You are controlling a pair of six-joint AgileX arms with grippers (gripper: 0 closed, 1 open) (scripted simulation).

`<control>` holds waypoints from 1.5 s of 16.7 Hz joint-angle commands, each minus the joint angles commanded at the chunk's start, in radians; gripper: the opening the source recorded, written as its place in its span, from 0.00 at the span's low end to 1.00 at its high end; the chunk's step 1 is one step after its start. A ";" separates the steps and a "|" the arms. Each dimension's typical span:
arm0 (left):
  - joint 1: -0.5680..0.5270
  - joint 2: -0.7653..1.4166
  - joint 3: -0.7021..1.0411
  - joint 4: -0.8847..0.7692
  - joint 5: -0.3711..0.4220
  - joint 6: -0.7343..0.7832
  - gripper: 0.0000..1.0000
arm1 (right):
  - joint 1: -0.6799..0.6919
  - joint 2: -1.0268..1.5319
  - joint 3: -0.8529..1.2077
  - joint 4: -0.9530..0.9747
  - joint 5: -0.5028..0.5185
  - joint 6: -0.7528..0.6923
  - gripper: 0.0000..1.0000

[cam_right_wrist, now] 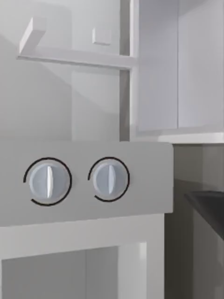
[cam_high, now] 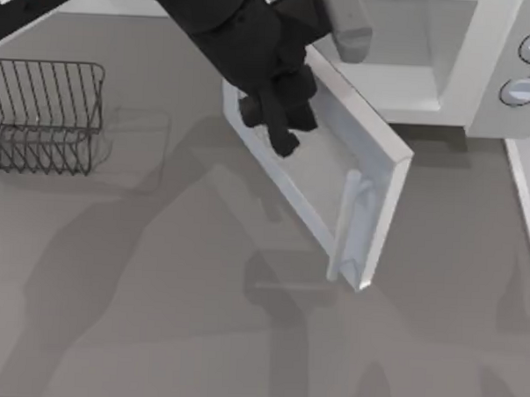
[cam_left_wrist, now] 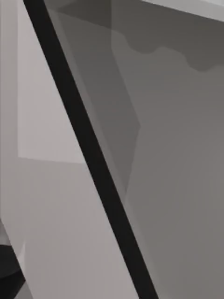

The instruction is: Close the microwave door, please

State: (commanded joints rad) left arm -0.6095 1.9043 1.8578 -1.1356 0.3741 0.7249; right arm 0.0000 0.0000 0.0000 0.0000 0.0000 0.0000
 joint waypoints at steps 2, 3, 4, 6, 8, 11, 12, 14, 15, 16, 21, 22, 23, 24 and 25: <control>-0.009 0.010 0.013 0.000 -0.003 -0.008 0.00 | 0.000 0.000 0.000 0.000 0.000 0.000 1.00; -0.018 0.019 0.025 -0.001 -0.006 -0.016 0.00 | 0.000 0.000 0.000 0.000 0.000 0.000 1.00; -0.029 0.029 0.039 -0.001 -0.010 -0.026 0.00 | 0.000 0.000 0.000 0.000 0.000 0.000 1.00; -0.042 0.044 0.059 0.000 -0.016 -0.041 0.00 | 0.000 0.000 0.000 0.000 0.000 0.000 1.00; -0.043 0.045 0.060 0.000 -0.016 -0.041 0.00 | 0.000 0.000 0.000 0.000 0.000 0.000 1.00; -0.048 0.042 0.068 -0.009 -0.014 -0.043 0.00 | 0.000 0.000 0.000 0.000 0.000 0.000 1.00; -0.057 0.052 0.078 -0.015 -0.014 -0.044 0.00 | 0.000 0.000 0.000 0.000 0.000 0.000 1.00; -0.073 0.078 0.095 -0.020 -0.015 -0.050 0.00 | 0.000 0.000 0.000 0.000 0.000 0.000 1.00; -0.077 0.083 0.105 -0.018 -0.018 -0.056 0.00 | 0.000 0.000 0.000 0.000 0.000 0.000 1.00; -0.079 0.086 0.115 -0.014 -0.022 -0.064 0.00 | 0.000 0.000 0.000 0.000 0.000 0.000 1.00; -0.075 0.086 0.121 -0.007 -0.029 -0.078 0.00 | 0.000 0.000 0.000 0.000 0.000 0.000 1.00; -0.076 0.084 0.121 -0.009 -0.029 -0.079 0.00 | 0.000 0.000 0.000 0.000 0.000 0.000 1.00; -0.084 0.081 0.124 -0.015 -0.028 -0.081 0.00 | 0.000 0.000 0.000 0.000 0.000 0.000 1.00; -0.092 0.083 0.133 -0.021 -0.027 -0.082 0.00 | 0.000 0.000 0.000 0.000 0.000 0.000 1.00; -0.100 0.088 0.144 -0.029 -0.027 -0.082 0.00 | 0.000 0.000 0.000 0.000 0.000 0.000 1.00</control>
State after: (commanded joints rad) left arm -0.7091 1.9924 2.0021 -1.1644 0.3470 0.6427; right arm 0.0000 0.0000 0.0000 0.0000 0.0000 0.0000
